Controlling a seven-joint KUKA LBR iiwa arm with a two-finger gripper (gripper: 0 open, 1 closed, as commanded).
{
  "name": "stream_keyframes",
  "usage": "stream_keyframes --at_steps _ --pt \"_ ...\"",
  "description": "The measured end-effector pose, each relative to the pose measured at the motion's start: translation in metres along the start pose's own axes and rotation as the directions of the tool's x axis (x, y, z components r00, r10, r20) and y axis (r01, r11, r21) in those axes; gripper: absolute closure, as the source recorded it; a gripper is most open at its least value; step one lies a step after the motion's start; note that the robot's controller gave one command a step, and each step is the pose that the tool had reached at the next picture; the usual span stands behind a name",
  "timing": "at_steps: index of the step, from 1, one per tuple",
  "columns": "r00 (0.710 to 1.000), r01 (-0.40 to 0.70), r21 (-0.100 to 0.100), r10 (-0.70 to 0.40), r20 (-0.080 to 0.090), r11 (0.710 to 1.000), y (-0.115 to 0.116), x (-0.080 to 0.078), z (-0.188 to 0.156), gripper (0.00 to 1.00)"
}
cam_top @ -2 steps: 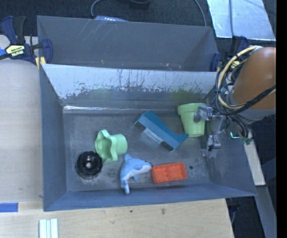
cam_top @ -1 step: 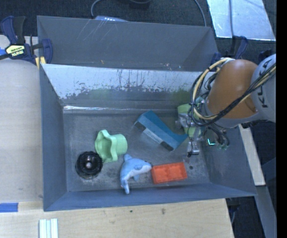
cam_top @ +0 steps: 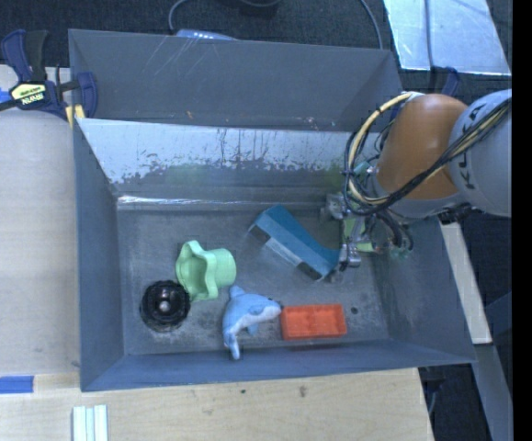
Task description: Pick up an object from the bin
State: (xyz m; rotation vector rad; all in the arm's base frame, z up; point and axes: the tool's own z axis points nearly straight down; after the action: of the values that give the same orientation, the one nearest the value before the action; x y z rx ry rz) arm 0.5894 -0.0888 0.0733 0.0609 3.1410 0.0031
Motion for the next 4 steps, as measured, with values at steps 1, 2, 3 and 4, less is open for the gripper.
stream_keyframes --at_steps 1,2,3,4 --pt "0.995 -0.095 0.003 0.095 0.008 0.995 -0.003 -0.025 0.000 0.00" --pt "0.987 -0.159 0.001 0.159 0.000 0.987 0.028 0.012 0.003 1.00" --pt "0.987 -0.159 0.002 0.159 0.000 0.987 0.028 0.012 0.003 1.00" --pt "0.990 -0.142 0.002 0.142 0.003 0.990 0.031 0.018 -0.077 1.00"
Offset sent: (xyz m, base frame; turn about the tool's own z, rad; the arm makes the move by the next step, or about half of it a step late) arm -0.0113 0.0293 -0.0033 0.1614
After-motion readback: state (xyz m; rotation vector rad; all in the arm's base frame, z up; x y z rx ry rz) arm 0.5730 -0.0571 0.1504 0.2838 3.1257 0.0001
